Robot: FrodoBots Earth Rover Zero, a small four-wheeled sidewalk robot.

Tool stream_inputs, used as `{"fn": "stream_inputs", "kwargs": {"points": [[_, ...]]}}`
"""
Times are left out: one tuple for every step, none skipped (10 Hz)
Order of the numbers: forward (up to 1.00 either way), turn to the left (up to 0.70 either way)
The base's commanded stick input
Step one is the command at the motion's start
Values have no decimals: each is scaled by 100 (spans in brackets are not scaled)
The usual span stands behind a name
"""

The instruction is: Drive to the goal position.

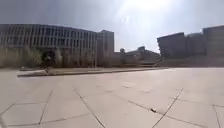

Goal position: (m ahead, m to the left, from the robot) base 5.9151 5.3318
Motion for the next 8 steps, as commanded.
{"fn": "stream_inputs", "kwargs": {"points": [[70,36],[70,36],[70,16],[70,1],[70,1],[70,1],[70,1],[70,1]]}}
